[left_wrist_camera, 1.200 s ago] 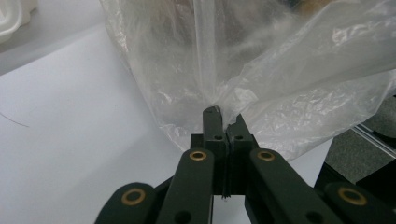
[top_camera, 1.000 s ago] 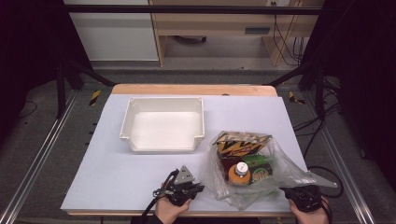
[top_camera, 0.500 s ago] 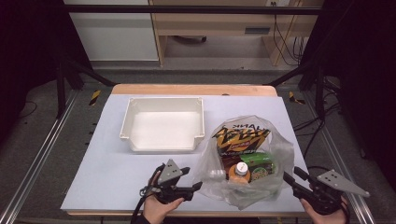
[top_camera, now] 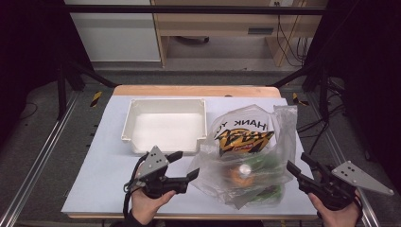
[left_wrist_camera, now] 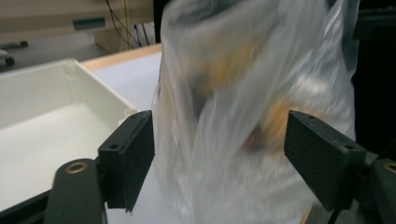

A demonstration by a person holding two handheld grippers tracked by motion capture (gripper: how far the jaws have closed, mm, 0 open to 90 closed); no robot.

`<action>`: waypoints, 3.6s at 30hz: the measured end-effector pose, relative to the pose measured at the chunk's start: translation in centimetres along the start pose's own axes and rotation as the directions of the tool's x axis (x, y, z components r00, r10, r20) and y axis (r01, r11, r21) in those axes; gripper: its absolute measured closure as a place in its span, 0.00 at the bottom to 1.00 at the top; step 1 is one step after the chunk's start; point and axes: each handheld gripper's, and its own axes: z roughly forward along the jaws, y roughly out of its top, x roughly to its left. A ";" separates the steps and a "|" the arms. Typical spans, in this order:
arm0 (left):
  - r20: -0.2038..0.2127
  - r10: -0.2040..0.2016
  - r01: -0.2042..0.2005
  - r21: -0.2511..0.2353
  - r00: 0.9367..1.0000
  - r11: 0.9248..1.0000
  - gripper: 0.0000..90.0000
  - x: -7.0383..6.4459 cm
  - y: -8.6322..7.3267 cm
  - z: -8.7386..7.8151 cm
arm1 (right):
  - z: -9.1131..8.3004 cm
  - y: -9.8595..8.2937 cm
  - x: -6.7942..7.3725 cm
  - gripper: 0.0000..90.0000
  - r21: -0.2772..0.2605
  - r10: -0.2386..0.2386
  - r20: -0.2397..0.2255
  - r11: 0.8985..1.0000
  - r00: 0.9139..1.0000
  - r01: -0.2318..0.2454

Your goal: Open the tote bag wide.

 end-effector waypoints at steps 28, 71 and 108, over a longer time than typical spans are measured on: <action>0.014 0.044 -0.045 0.133 0.999 0.990 1.00 0.9 -1.7 3.4 | 0.1 -1.9 -0.6 1.00 0.082 0.080 0.020 0.993 0.997 -0.082; 0.236 -0.067 0.036 0.135 0.969 0.990 1.00 -0.2 -6.7 1.2 | 1.2 -8.7 -0.9 1.00 0.340 0.246 -0.078 0.918 0.966 -0.206; -0.024 -0.013 0.012 -0.047 1.000 0.999 0.40 0.0 -0.4 -0.7 | -3.3 -0.3 0.8 0.49 -0.080 0.073 -0.052 0.994 0.996 -0.077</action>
